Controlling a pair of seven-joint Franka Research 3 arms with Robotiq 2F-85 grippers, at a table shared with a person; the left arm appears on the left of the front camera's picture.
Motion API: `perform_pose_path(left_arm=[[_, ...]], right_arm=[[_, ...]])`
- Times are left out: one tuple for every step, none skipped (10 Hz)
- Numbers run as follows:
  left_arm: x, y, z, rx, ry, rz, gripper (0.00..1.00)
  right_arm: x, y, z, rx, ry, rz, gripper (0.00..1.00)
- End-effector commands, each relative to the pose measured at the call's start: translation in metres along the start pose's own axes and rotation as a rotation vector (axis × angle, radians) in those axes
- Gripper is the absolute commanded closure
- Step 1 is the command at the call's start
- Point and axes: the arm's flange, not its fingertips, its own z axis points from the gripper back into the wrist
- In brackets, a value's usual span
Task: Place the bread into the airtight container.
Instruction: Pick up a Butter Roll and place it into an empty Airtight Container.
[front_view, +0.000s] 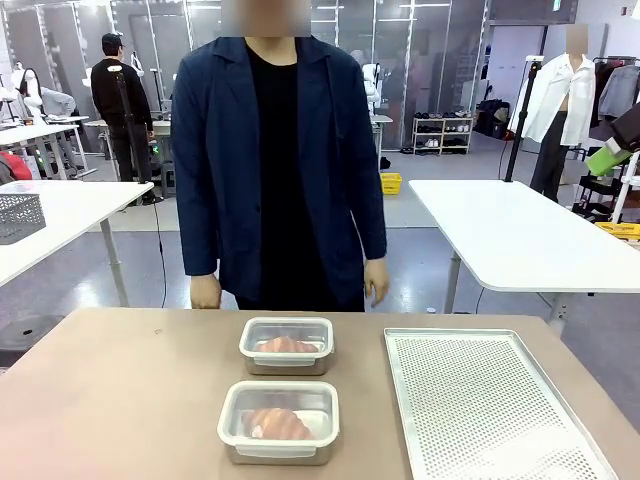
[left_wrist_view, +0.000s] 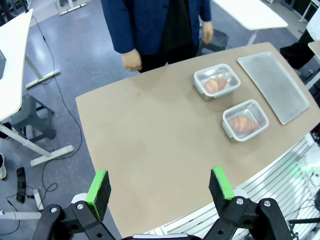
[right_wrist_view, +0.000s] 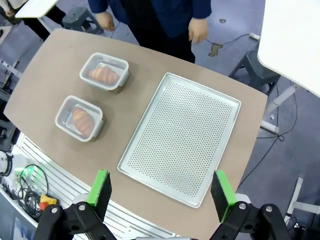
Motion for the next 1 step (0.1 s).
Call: perform_pose_path(left_arm=[[0.0022, -0.0005, 0.0013, 0.002, 0.007, -0.009, 0.0]], right_arm=[[0.0029, -0.0013, 0.0004, 0.001, -0.009, -0.005, 0.0]])
